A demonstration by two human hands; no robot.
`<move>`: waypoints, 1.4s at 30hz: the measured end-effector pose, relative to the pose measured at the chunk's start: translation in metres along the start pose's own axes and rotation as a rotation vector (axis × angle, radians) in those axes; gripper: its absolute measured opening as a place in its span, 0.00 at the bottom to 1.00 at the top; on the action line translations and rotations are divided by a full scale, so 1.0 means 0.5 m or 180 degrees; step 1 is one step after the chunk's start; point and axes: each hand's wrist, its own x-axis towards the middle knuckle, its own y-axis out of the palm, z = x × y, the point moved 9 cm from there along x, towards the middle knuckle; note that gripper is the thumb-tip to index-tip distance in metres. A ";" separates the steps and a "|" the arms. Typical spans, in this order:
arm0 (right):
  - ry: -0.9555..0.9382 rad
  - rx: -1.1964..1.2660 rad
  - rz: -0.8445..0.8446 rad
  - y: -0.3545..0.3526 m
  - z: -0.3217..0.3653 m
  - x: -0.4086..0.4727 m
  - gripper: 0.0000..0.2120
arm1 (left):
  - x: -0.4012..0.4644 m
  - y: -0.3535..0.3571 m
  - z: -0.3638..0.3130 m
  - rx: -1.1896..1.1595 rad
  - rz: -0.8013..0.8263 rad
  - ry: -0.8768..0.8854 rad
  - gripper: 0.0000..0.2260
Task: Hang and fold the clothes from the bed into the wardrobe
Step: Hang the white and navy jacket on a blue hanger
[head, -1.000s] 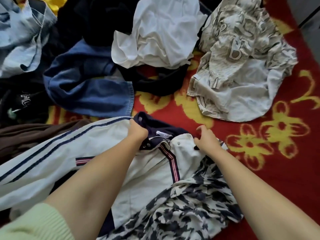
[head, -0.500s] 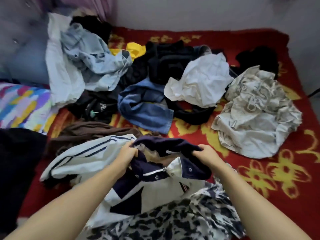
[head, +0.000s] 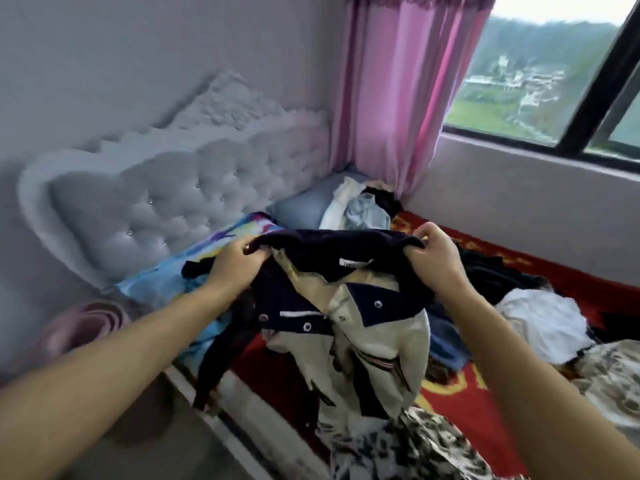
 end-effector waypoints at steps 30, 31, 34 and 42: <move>-0.0812 0.1508 0.4304 0.742 1.007 -0.866 0.07 | -0.822 -1.221 0.414 -0.1354 -0.2714 -0.1749 0.06; -0.0637 0.1599 0.4447 0.768 1.019 -0.894 0.07 | -0.834 -1.247 0.431 -0.1448 -0.2768 -0.1784 0.07; 0.0008 0.1918 0.4784 0.860 1.058 -0.988 0.06 | -0.868 -1.343 0.486 -0.1643 -0.2863 -0.1921 0.09; 0.0134 0.1706 0.5093 1.004 1.223 -1.080 0.09 | -0.823 -1.604 0.515 -0.1688 -0.2966 -0.1619 0.08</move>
